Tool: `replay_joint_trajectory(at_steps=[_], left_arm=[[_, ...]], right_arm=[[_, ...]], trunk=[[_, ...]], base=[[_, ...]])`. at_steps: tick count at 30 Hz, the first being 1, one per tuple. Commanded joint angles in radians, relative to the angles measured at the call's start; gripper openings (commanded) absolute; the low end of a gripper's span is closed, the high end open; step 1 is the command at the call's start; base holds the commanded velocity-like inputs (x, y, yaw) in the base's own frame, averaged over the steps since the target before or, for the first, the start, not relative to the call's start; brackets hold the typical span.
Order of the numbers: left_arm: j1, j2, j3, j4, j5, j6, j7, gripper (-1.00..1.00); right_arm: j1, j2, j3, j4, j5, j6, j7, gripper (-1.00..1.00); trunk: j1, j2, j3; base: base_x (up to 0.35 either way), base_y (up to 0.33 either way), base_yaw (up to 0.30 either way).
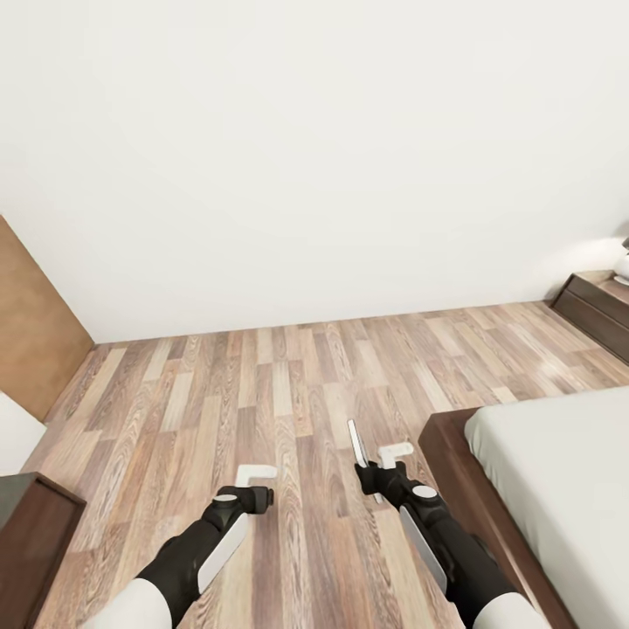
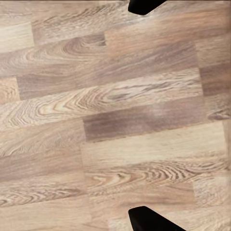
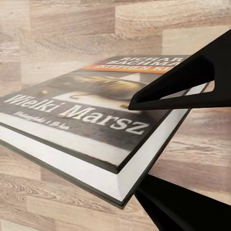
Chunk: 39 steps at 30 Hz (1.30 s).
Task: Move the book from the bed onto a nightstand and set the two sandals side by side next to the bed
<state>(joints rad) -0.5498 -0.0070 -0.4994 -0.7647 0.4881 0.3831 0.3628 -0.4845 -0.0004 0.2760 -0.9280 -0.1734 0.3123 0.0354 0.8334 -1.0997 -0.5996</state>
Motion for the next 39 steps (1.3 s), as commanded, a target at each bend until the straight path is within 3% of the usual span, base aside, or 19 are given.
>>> replay_joint_trajectory(at_steps=[1,7,14,21,27,31,39], left_arm=[[-0.001,0.001,-0.004,-0.001,0.01,0.002,0.001,1.0],[-0.001,0.011,-0.004,-0.001,0.009,-0.002,-0.034,1.0],[-0.001,0.013,-0.004,-0.001,0.01,-0.003,-0.037,1.0],[-0.001,0.013,-0.004,0.037,0.012,-0.007,-0.04,1.0],[-0.003,0.013,-0.003,0.15,0.014,-0.101,-0.044,1.0],[-0.004,0.012,-0.001,0.173,0.014,-0.138,-0.045,1.0],[-0.006,0.007,-0.001,0.167,0.014,-0.15,-0.045,1.0]], right_arm=[[0.0,0.0,0.0,-0.001,-0.006,0.005,0.005,-1.0],[0.0,-0.001,0.0,0.0,-0.007,0.005,0.055,-1.0],[0.0,-0.001,-0.002,0.011,-0.005,0.008,0.053,-1.0],[-0.009,-0.001,-0.016,0.18,-0.007,-0.01,0.05,-1.0],[-0.012,-0.001,-0.019,0.33,-0.008,-0.069,0.057,-1.0],[-0.012,-0.001,-0.02,0.362,-0.008,-0.097,0.06,-1.0],[-0.012,-0.005,-0.022,0.359,-0.008,-0.096,0.103,-1.0]], trunk=[[-0.004,0.007,0.004],[-0.027,0.049,0.032],[-0.054,0.098,0.065],[-0.081,0.147,0.098],[-0.104,0.189,0.127],[-0.119,0.217,0.146],[-0.15,0.273,0.184]], base=[[0.0,0.0,0.077],[0.0,0.0,0.027],[0.0,0.0,0.002],[0.0,0.0,0.0],[0.0,0.0,0.0],[0.0,0.0,0.0],[0.0,0.0,0.0]])
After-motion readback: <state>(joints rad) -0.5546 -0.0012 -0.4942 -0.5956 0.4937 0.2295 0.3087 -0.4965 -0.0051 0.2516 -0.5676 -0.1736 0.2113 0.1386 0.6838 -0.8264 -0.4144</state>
